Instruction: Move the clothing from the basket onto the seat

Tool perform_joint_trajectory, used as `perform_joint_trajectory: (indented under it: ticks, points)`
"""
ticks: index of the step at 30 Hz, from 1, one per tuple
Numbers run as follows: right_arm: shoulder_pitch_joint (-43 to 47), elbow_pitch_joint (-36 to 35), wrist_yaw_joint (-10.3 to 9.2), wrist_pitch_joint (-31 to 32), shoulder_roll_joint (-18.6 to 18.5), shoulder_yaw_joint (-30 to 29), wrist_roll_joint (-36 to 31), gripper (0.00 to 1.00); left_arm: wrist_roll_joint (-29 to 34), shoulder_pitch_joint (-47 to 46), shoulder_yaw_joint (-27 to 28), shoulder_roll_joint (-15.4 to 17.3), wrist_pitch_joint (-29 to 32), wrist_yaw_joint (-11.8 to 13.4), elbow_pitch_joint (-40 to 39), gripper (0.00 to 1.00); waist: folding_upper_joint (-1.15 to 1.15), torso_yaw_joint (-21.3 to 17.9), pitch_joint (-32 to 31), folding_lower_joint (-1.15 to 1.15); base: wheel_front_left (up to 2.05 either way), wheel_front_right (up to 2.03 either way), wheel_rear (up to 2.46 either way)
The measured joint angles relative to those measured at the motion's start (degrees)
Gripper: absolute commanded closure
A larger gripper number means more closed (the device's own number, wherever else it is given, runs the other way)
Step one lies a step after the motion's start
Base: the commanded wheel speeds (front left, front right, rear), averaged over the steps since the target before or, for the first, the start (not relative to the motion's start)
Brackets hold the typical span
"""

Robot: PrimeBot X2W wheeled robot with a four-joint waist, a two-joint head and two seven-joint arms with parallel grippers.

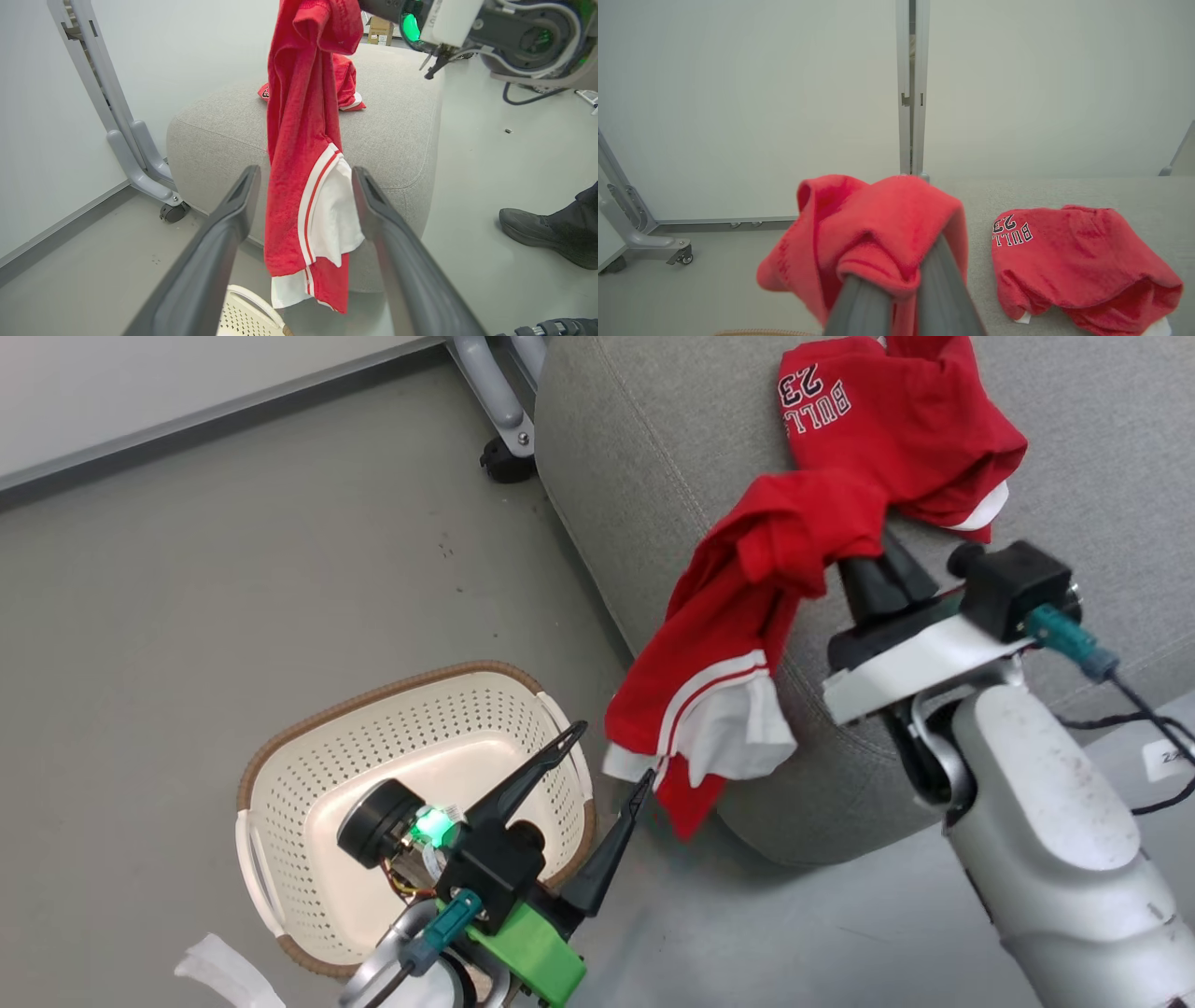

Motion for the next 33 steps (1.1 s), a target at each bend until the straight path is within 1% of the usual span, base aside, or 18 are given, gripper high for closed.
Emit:
perform_joint_trajectory:
  ticks: [5, 11, 13, 18, 24, 27, 30, 33]
  points:
    - [-6.22, -0.99, 0.0, 0.0, -2.87, -6.87, -1.34, 1.0, 1.0, -2.55, -0.46, -0.04, -0.04, -0.22, -0.76, 0.0, 0.0, 0.47, 2.71, 0.0, 0.0, 0.0, 0.0]
    - [-15.82, -0.62, 0.0, 0.05, -8.25, -14.58, -3.0, 1.0, 2.09, -6.24, -0.55, 0.0, -0.25, -0.36, -2.34, 0.0, 0.0, 2.47, 6.12, 0.0, 0.0, 0.0, 0.0]
    - [-19.19, -0.35, 0.0, 0.52, -10.38, -16.85, -3.36, 1.0, 2.54, -7.35, -0.7, 0.04, -0.26, -0.54, -2.86, 0.0, 0.0, 3.33, 7.29, 0.0, 0.0, 0.0, 0.0]
    - [-27.54, 1.47, 0.01, 2.42, -17.9, -22.15, -5.33, 1.0, 3.37, -10.23, -1.38, 0.07, -0.73, -0.89, -4.1, 0.0, 0.0, 6.09, 10.35, 0.0, 0.0, 0.0, 0.0]
    - [-34.93, 4.74, 0.01, 3.55, -25.01, -24.43, -5.82, 1.0, 4.33, -12.1, -2.19, 0.04, -1.14, -1.22, -5.12, 0.0, 0.0, 9.2, 14.01, 0.0, 0.0, 0.0, 0.0]
    - [-36.43, 8.25, 0.01, 3.74, -26.58, -23.79, -5.93, 1.0, 4.49, -12.99, -2.29, 0.0, -1.32, -1.24, -5.32, 0.0, 0.0, 10.31, 15.97, 0.01, 0.0, 0.0, 0.0]
    - [-36.37, 12.77, 0.02, 3.83, -26.1, -22.46, -5.87, 1.0, 4.54, -13.45, -2.44, -0.02, -1.35, -1.24, -5.42, 0.0, 0.0, 11.14, 17.89, 0.01, 0.0, 0.0, 0.0]
    - [-35.24, 19.04, 0.01, 3.41, -24.72, -22.54, -5.77, 1.0, 4.69, -14.65, -2.65, -0.02, -1.36, -1.29, -5.28, 0.0, 0.0, 11.71, 19.9, 0.01, 0.0, 0.0, 0.0]
